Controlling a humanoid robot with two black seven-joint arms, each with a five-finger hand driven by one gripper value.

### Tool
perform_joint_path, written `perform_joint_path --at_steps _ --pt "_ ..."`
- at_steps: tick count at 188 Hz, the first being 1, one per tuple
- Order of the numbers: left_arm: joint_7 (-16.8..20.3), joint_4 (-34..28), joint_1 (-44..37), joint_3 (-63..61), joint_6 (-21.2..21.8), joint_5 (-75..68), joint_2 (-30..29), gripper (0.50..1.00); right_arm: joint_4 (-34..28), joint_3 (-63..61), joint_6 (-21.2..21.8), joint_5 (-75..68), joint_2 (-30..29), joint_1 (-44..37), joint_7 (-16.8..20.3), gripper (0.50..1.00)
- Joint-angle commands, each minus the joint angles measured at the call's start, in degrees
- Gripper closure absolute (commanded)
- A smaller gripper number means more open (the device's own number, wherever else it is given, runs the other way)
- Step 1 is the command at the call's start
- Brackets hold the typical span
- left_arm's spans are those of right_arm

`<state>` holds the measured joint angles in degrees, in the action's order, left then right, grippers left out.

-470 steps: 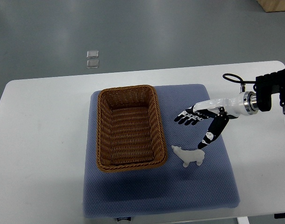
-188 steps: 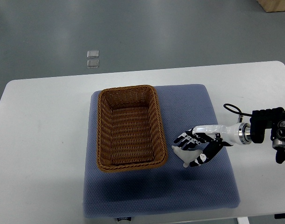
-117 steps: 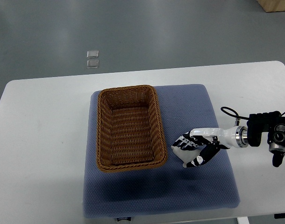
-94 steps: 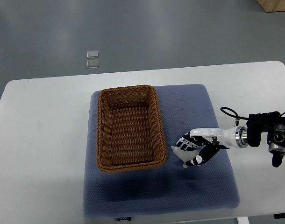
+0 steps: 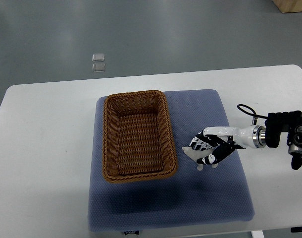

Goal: Place white bear in brown basket with right hand
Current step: 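Lift the white bear with the right hand and carry it over the basket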

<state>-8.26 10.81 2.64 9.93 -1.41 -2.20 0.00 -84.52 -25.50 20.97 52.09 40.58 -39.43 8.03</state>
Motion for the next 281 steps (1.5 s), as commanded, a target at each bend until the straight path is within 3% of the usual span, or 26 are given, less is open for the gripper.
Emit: perform_joint_path --at_steps 1,38,85,123,170,207,281 --pt "0.0 0.0 0.0 0.0 0.0 0.0 0.0 0.5 -0.1 -0.6 0.7 -0.6 1.6 -2.8 0.0 1.0" --pt "0.0 0.3 0.0 0.0 0.0 -0.1 0.0 0.5 -0.3 -2.4 2.8 -3.3 3.3 -8.1 0.0 1.0" --pt "0.1 0.3 0.1 0.0 0.0 -0.1 0.0 0.5 2.6 -1.3 3.0 -8.8 1.7 -21.2 0.1 1.0" --pt "0.0 0.4 0.4 0.0 0.0 -0.1 0.0 0.5 10.2 5.2 2.2 -8.2 -8.9 -28.5 0.1 1.0" --pt "0.0 0.4 0.5 0.1 0.0 -0.1 0.0 0.5 21.8 8.5 -0.6 -6.0 -24.1 -28.6 0.0 1.0" --pt "0.0 0.3 0.5 0.1 0.0 0.0 0.0 0.5 28.0 8.8 -1.9 -2.6 -32.1 -26.5 -0.2 1.0" --pt "0.0 0.4 0.5 0.1 0.0 -0.1 0.0 0.5 31.7 8.6 -4.3 0.4 -35.5 -20.2 -1.8 1.0"
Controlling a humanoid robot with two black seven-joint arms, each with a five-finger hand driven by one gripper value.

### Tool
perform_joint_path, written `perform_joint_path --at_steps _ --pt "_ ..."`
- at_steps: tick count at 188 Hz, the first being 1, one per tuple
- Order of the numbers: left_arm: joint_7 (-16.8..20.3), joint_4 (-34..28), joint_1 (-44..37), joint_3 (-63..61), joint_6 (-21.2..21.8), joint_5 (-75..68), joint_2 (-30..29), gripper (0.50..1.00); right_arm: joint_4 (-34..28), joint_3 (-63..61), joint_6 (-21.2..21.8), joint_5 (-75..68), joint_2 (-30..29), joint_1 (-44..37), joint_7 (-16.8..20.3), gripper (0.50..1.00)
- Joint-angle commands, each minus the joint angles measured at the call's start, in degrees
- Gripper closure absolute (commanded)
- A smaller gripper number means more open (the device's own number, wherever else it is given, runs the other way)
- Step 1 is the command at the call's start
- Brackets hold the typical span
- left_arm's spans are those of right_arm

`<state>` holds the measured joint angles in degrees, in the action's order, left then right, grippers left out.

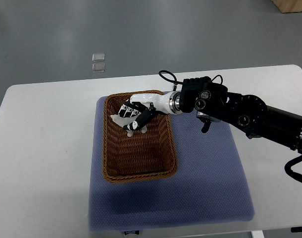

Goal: Place white bear in brown basket with right hand
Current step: 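Lift the white bear with the right hand and carry it over the basket, then lower the bear into the basket and open the right hand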

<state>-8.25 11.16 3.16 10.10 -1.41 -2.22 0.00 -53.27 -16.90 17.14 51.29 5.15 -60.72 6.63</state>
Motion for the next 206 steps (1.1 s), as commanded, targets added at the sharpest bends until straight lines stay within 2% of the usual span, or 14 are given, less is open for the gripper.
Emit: perform_joint_path --at_steps 1,47,63,71,80,96,125,140,149,206 --pt "0.0 0.0 0.0 -0.1 0.0 -0.1 0.0 0.5 0.5 0.0 -0.4 1.2 -0.1 1.1 -0.4 1.0" --pt "0.0 0.1 0.0 -0.2 -0.1 -0.1 0.0 0.5 0.9 0.0 -2.6 2.4 -0.8 2.5 -0.8 1.0" --pt "0.0 0.0 0.0 -0.1 0.0 -0.1 0.0 0.5 0.9 -0.1 -2.7 2.4 -1.0 3.0 -0.9 0.959" --pt "0.0 0.0 0.0 -0.1 0.0 -0.1 0.0 0.5 0.9 -0.1 -2.8 2.4 -1.1 3.1 -0.9 0.922" --pt "0.0 0.0 0.0 -0.1 0.0 -0.1 0.0 0.5 0.9 -0.1 -3.1 2.4 -1.0 3.2 -1.2 0.834" --pt "0.0 0.0 0.0 -0.1 0.0 -0.1 0.0 0.5 0.8 -0.1 -3.7 2.3 -1.1 3.3 -1.5 0.738" --pt "0.0 0.1 0.0 -0.1 0.0 -0.1 0.0 0.5 0.8 -0.4 -3.8 2.3 -1.0 3.3 -1.5 0.64" --pt "0.0 0.1 0.0 -0.1 0.0 -0.1 0.0 0.5 0.8 -0.8 -3.7 2.2 -0.8 3.2 -1.5 0.632" --pt "0.0 0.0 0.0 -0.1 0.0 -0.1 0.0 0.5 0.8 -0.9 -3.8 2.1 -0.7 2.9 -1.5 0.607" --pt "0.0 0.0 0.0 -0.1 0.0 -0.1 0.0 0.5 0.8 -13.7 -3.7 -0.1 2.3 2.9 -1.6 0.601"
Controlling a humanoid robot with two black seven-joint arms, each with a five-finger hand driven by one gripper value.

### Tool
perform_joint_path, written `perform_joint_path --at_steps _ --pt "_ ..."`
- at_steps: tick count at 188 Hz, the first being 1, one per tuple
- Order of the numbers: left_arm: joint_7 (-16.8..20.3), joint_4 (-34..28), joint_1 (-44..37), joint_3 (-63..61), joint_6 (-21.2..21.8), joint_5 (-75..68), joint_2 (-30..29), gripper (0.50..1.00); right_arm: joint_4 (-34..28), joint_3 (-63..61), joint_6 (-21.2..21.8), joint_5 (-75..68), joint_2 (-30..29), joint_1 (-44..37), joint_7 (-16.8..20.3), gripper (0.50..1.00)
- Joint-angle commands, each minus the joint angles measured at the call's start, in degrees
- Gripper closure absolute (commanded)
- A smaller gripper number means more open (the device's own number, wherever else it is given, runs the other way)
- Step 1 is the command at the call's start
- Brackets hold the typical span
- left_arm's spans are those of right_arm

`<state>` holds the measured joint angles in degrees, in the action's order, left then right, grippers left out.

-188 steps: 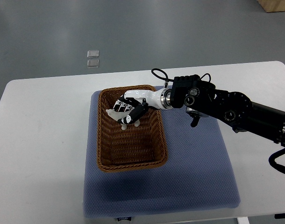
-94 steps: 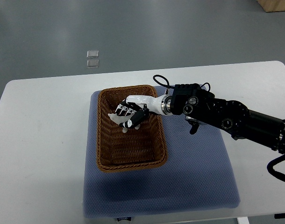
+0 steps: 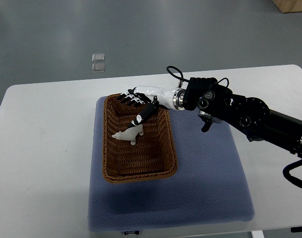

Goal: Place white bear in brown basket with right hand

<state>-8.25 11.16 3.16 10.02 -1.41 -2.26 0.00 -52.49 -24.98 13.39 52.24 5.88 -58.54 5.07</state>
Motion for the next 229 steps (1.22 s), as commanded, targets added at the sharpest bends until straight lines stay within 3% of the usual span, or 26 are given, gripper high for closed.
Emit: perform_joint_path --at_steps 1,42,83,103,160,198,229 --pt "0.0 0.0 0.0 0.0 0.0 0.0 0.0 0.5 0.0 -5.6 0.1 -1.1 1.6 0.7 -0.1 0.601" --pt "0.0 0.0 0.0 -0.1 0.0 0.0 0.0 0.5 0.0 -24.1 0.0 -7.0 1.3 7.8 -0.9 0.599" --pt "0.0 0.1 0.0 -0.1 0.0 -0.1 0.0 0.5 0.6 -38.6 -2.0 -17.5 -1.0 16.3 -10.3 0.599" --pt "0.0 0.1 0.0 -0.1 -0.1 -0.1 0.0 0.5 3.0 -39.9 -4.2 -23.9 -1.8 18.4 -12.4 0.595" --pt "0.0 0.1 0.0 0.0 0.0 -0.1 0.0 0.5 13.5 -40.1 -2.1 -49.4 -3.8 19.7 -15.9 0.576" --pt "0.0 0.1 0.0 0.0 0.0 -0.1 0.0 0.5 16.5 -40.1 2.1 -52.9 -4.5 20.4 -16.9 0.576" --pt "0.0 0.1 0.0 -0.1 -0.1 -0.1 0.0 0.5 16.5 -40.1 2.3 -52.9 -4.7 20.4 -16.9 0.576"
